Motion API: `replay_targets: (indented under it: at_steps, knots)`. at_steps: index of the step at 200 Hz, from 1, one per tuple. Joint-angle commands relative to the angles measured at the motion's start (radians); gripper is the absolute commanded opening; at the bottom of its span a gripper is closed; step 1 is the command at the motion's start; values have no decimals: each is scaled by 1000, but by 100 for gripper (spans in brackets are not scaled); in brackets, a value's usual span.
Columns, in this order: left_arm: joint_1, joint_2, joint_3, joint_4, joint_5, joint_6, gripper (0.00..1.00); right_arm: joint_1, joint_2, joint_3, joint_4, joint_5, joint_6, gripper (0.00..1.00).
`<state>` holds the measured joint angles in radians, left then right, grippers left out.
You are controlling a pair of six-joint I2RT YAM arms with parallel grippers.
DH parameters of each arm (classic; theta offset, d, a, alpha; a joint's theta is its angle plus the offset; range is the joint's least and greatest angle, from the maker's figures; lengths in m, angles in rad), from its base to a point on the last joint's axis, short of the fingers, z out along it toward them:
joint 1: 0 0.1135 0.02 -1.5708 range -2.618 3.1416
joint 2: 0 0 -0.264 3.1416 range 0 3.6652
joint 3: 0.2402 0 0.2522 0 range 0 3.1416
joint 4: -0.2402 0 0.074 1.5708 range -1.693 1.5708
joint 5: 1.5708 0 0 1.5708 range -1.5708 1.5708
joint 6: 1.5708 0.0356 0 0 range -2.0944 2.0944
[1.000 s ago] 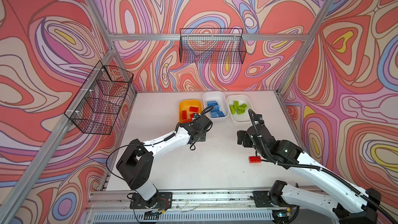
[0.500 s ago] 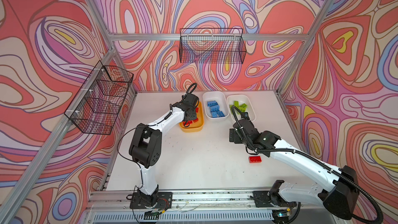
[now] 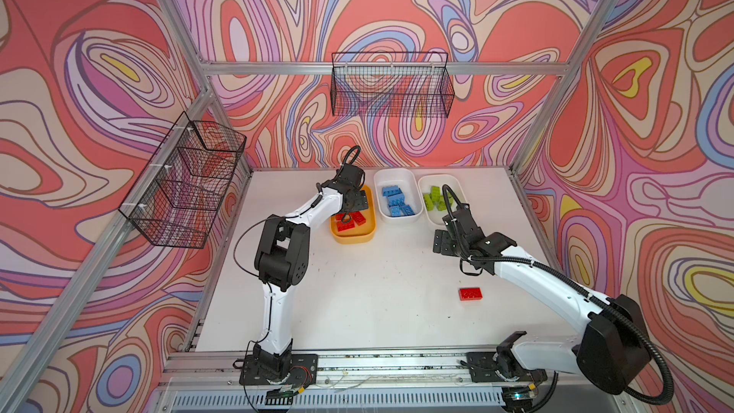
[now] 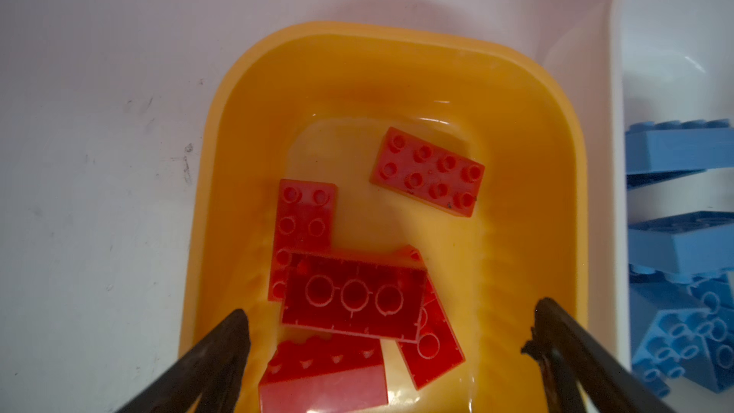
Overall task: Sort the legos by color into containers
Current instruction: 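Withdraw the left gripper while the right gripper grasps the last red brick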
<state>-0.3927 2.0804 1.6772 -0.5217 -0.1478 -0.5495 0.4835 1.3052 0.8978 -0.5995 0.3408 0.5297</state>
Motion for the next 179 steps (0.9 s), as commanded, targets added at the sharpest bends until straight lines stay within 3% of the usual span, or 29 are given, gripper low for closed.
replay_targets:
  at_steps: [1, 48, 104, 179]
  knots:
    - [-5, -120, -75, 57, 39, -4, 100, -8, 0, -55, -21, -24, 38, 98]
    - [-41, -390, -362, 151, 29, -32, 100, -14, -42, -189, -31, 1, 104, 98]
    - [-111, -665, -635, 159, -11, -58, 100, -26, -112, -225, -85, 22, 205, 98]
    - [-213, -902, -885, 169, 21, -125, 100, -36, -133, -304, -79, 36, 334, 98]
